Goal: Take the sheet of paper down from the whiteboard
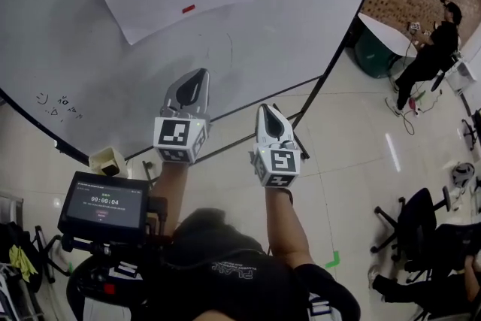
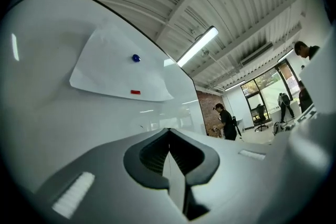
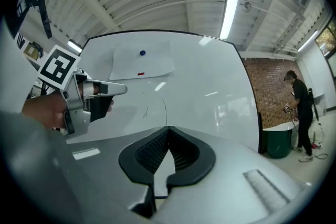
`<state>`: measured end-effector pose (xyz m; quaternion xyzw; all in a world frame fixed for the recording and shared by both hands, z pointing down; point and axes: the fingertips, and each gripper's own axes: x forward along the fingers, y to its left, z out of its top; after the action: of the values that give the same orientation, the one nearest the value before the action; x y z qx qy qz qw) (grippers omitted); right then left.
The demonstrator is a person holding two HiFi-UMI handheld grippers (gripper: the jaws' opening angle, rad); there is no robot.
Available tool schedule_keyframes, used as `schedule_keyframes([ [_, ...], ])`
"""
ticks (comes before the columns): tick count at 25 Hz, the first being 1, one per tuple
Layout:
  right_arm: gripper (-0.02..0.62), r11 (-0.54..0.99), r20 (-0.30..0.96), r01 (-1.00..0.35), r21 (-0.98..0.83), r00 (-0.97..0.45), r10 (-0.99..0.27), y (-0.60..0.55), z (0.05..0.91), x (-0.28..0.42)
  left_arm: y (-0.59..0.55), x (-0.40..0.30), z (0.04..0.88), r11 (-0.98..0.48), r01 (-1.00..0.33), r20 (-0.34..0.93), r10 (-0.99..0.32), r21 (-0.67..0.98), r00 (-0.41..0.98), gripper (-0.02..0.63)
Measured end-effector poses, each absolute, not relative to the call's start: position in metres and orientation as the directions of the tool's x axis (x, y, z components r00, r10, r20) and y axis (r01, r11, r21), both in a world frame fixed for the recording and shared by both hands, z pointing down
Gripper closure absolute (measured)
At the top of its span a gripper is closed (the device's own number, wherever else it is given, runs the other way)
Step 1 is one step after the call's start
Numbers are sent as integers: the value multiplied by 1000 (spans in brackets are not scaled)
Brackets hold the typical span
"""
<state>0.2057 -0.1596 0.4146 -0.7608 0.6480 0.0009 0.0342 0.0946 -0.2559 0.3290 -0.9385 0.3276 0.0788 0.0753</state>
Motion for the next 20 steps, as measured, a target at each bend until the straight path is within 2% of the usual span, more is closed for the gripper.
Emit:
schedule_keyframes([
  [5,581,-89,-139,-994,57,80,-987,-218,367,226,-286,95,275,-729,-672,-291,-619,-131,729,604],
  [10,580,29,-188,-997,67,-41,-981,-285,322,220,-310,91,202,-635,-734,-395,-626,-242,672,604],
  [16,505,195,-265,-978,-79,-168,-950,-290,287,221,-300,97,161,-520,-774,-449,-630,-361,633,600],
  [18,489,284,-311,-945,-164,-223,-924,-292,273,222,-300,101,151,-488,-778,-463,-626,-395,628,531],
  [20,471,341,-352,-917,-206,-256,-901,-295,258,222,-302,96,136,-428,-805,-497,-635,-410,591,502],
])
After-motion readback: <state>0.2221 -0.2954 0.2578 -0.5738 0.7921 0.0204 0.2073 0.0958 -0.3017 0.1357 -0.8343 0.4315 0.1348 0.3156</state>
